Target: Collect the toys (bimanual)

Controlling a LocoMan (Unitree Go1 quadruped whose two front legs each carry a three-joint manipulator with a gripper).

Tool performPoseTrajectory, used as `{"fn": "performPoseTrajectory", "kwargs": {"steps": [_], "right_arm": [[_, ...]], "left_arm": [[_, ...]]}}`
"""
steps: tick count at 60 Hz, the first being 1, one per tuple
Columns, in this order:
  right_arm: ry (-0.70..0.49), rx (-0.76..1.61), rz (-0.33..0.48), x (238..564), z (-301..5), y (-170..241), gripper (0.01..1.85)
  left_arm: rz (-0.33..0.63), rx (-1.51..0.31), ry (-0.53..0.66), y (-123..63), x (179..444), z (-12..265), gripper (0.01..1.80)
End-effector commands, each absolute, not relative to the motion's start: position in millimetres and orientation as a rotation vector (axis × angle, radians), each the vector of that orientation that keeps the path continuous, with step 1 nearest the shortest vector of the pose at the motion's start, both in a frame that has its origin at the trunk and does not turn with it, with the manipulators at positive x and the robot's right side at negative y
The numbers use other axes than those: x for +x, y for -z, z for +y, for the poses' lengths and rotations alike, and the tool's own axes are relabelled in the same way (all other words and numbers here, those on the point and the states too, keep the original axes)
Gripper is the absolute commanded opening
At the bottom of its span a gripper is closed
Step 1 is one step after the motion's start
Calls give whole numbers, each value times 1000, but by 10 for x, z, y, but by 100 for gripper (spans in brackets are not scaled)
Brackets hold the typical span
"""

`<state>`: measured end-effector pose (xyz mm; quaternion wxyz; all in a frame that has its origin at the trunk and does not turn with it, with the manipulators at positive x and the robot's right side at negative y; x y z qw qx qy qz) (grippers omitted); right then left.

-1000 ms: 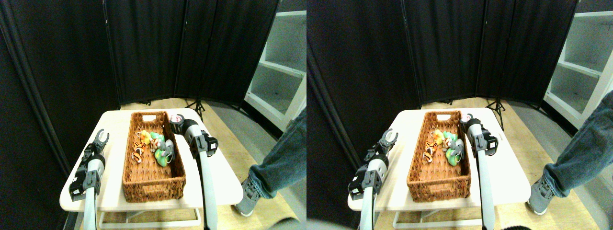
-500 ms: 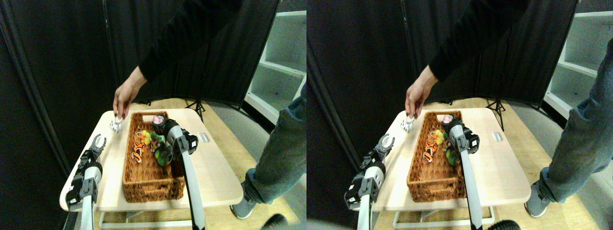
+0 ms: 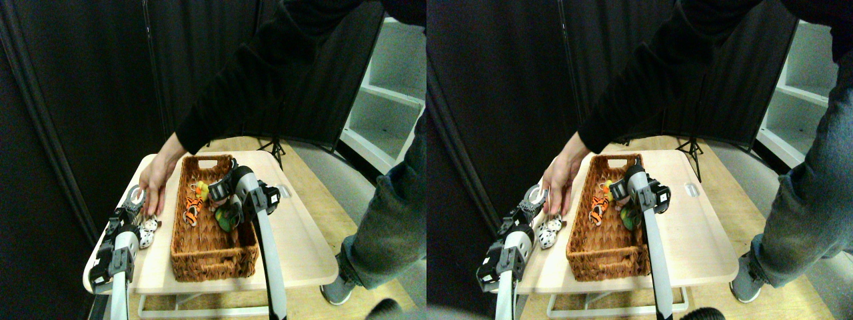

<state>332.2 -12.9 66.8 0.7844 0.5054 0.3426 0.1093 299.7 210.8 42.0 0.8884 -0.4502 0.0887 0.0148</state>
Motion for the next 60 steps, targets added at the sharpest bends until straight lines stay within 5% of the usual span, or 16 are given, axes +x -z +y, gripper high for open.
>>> {"fn": "performPoseTrajectory", "kwargs": {"steps": [1,13,17,40,55,60], "right_arm": [[-271,1090,686,3331,-141,-784,89],[-219,1137,594,3363,-373,-961,43],[-177,1039,456,3345,-549,-1057,3],[-82,1063,342,3346,-1170,-1121,1],[24,1111,302,3250,-1445,-803,1],[52,1066,280,3217,-1534,-676,1]], "left_arm": [[156,-919,-2,-471,3040,2092,11],[160,-937,-1,-466,3048,2095,12],[159,-934,-4,-472,3048,2074,13],[187,-951,13,-510,3137,1909,18],[212,-992,28,-496,3178,1789,21],[244,-987,25,-483,3192,1764,34]]}}
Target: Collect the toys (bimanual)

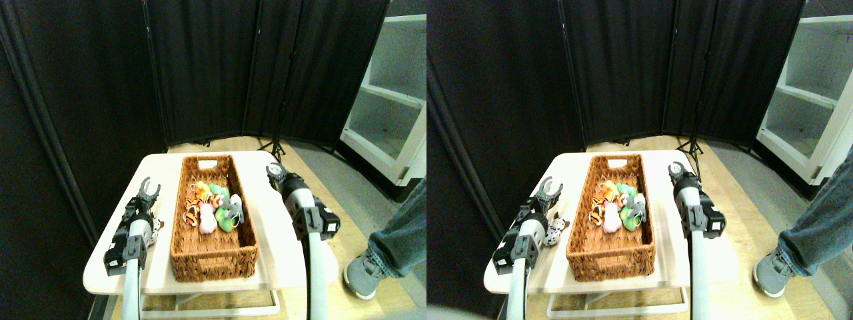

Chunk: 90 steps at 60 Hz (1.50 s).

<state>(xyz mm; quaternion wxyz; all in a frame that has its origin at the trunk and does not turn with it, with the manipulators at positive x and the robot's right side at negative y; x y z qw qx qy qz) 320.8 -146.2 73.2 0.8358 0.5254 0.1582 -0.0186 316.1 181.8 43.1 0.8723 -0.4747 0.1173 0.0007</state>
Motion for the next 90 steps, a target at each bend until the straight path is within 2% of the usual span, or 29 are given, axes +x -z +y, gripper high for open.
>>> {"fn": "performPoseTrajectory", "kwargs": {"steps": [1,2,4,17,27,42,57,62,74,90], "right_arm": [[59,1088,288,3211,-1554,-645,1],[59,1088,288,3211,-1554,-645,1],[85,1097,288,3200,-1600,-579,1],[99,1178,310,3194,-1664,-460,1],[101,1149,287,3214,-1682,-421,1],[115,1148,266,3268,-1651,-412,1],[113,1200,280,3334,-1584,-413,1],[92,1192,288,3348,-1578,-412,1],[121,1211,281,3349,-1589,-405,1],[104,1203,268,3320,-1601,-430,1]], "left_arm": [[253,-995,21,-477,3197,1759,39],[253,-995,21,-477,3197,1759,39],[278,-1014,18,-460,3211,1751,54],[340,-1015,11,-451,3193,1693,72],[352,-1033,-6,-421,3101,1704,86],[350,-1060,-56,-269,2925,1722,86],[347,-1084,-117,-97,2799,1763,78],[343,-1088,-130,-57,2795,1791,75],[328,-1112,-180,114,2836,1924,72],[330,-1130,-277,320,2897,1987,77]]}}
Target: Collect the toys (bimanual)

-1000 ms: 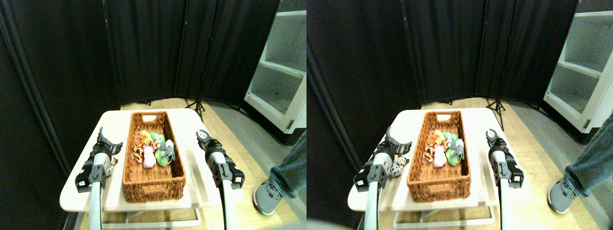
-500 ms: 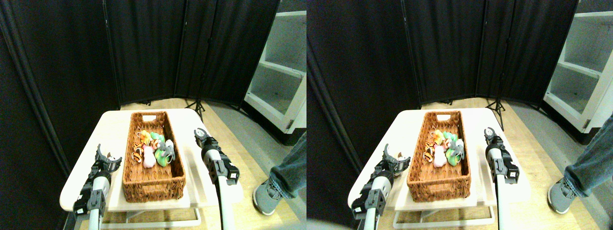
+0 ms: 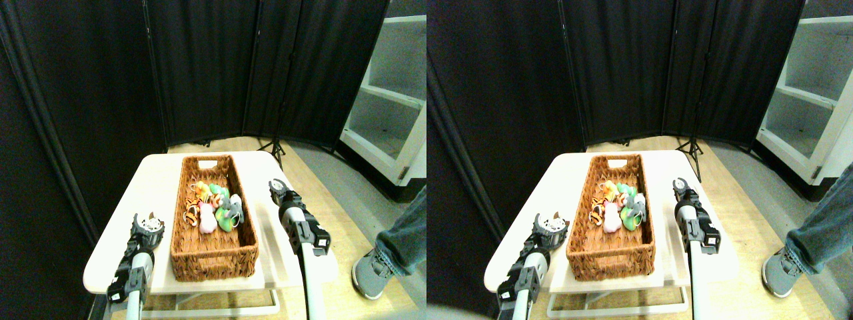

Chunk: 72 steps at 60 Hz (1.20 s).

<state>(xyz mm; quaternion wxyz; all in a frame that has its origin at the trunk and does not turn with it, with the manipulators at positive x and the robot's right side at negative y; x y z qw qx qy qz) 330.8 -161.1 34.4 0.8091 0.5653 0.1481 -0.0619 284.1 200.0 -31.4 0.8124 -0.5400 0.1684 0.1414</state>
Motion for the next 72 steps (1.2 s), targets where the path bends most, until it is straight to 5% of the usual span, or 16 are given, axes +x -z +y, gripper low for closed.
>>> {"fn": "performPoseTrajectory", "kwargs": {"steps": [1,12,19,47,72], "right_arm": [[104,1203,268,3320,-1601,-430,1],[105,1256,268,3313,-1613,-444,1],[98,1250,253,3301,-1608,-464,1],[102,1268,220,3269,-1614,-489,1],[95,1266,194,3176,-1714,-505,1]], "left_arm": [[330,-1130,-277,320,2897,1987,77],[304,-1148,-273,360,2910,1934,56],[243,-1079,-209,322,2942,1916,1],[225,-938,-107,-197,3113,1870,1],[295,-870,86,-814,3417,1515,1]]}}
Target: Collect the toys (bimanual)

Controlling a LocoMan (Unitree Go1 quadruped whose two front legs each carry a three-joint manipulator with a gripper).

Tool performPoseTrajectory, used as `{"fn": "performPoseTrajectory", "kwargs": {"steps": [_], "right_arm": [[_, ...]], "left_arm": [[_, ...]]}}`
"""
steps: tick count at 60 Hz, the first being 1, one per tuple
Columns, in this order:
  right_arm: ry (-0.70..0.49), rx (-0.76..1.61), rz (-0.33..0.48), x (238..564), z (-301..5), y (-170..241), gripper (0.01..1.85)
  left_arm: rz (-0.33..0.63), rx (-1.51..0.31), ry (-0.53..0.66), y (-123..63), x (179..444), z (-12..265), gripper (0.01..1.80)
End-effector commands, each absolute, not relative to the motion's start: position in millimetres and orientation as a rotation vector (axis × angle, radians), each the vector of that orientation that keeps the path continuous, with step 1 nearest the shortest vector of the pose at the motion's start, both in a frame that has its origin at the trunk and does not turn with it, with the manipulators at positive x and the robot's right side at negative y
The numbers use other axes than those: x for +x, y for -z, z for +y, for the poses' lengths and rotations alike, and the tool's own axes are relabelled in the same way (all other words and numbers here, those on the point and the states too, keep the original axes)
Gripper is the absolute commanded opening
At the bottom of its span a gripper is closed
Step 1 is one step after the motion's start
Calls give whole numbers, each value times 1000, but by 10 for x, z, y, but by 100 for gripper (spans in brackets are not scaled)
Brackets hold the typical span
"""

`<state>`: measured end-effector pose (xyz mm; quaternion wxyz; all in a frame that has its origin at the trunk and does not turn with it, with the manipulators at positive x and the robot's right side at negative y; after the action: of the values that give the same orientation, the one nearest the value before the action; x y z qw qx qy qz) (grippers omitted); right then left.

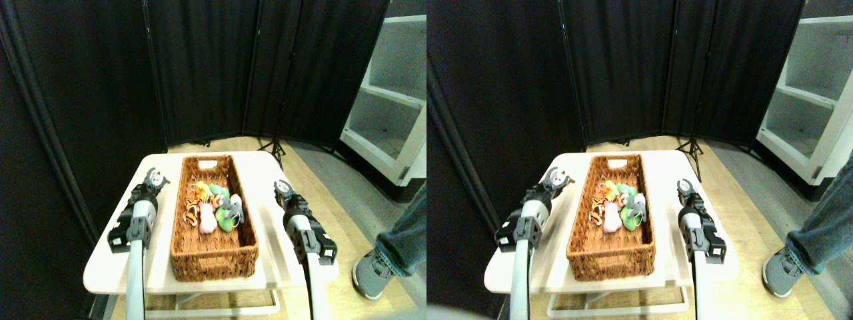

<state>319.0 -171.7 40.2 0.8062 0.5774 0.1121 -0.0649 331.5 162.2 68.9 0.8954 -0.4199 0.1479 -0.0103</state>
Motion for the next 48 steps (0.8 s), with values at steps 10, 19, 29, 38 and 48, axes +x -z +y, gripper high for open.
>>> {"fn": "performPoseTrajectory", "kwargs": {"steps": [10,19,29,38,48], "right_arm": [[104,1291,180,3143,-1743,-513,1],[124,1350,188,3139,-1756,-490,1],[104,1354,186,3146,-1738,-489,1],[102,1356,176,3155,-1748,-475,1],[110,1322,171,3158,-1764,-483,1]], "left_arm": [[316,-875,143,-876,3540,1360,1],[340,-931,182,-989,3603,1149,1],[363,-1015,214,-1119,3637,896,1],[399,-1092,233,-1200,3626,628,1],[423,-1149,253,-1208,3611,390,1]]}}
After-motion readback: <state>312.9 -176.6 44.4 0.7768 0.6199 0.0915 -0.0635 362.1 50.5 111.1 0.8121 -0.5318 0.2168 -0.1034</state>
